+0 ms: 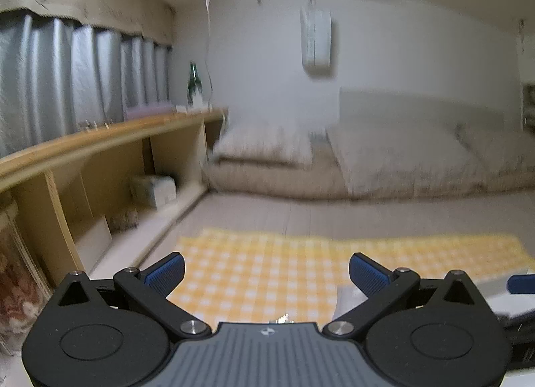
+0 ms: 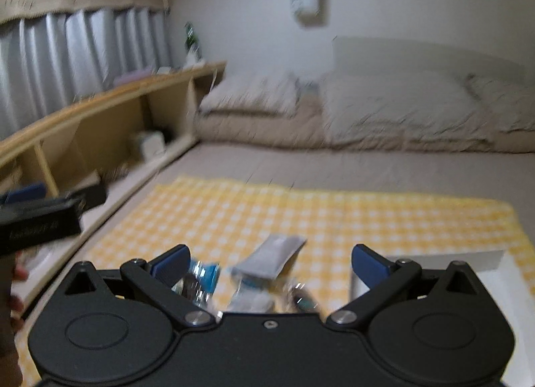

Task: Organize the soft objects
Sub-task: 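Lower both tools toward the bagged items on the cloth, then grasp the blue floral pouch with left gripper while right grasps the beige cord bag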

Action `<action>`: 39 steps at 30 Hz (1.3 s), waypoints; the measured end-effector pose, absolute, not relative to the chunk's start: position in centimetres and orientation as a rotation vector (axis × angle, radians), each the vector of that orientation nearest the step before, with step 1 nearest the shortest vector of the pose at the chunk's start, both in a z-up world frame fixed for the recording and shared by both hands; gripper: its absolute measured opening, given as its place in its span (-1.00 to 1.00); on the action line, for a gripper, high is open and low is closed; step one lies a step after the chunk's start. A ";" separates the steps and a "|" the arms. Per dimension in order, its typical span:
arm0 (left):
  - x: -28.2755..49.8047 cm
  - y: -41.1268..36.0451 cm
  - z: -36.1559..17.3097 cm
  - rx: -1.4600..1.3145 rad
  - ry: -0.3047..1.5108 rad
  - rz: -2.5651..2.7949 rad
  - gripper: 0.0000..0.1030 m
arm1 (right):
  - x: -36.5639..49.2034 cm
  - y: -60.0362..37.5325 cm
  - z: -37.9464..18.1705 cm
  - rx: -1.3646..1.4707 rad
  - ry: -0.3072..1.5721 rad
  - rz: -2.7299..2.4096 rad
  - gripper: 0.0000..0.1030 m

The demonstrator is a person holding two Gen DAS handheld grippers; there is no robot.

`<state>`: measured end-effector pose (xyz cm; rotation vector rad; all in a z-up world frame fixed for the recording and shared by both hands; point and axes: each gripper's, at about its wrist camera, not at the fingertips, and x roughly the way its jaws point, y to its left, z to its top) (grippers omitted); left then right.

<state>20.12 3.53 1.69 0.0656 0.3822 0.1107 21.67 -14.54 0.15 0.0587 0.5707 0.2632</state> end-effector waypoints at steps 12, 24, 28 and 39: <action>26.6 5.8 -3.8 0.007 0.605 0.059 1.00 | 25.2 -8.8 -7.2 0.056 0.857 0.350 1.00; 29.8 7.0 -9.3 0.106 0.775 0.019 1.00 | 27.6 -6.5 -12.0 0.066 1.001 0.332 1.00; 30.5 7.4 -10.5 0.119 0.814 0.048 1.00 | 27.9 -6.0 -12.7 0.073 1.013 0.308 1.00; 31.5 8.8 -12.4 0.038 0.883 0.044 0.79 | 29.1 -6.7 -14.0 0.115 1.076 0.303 0.72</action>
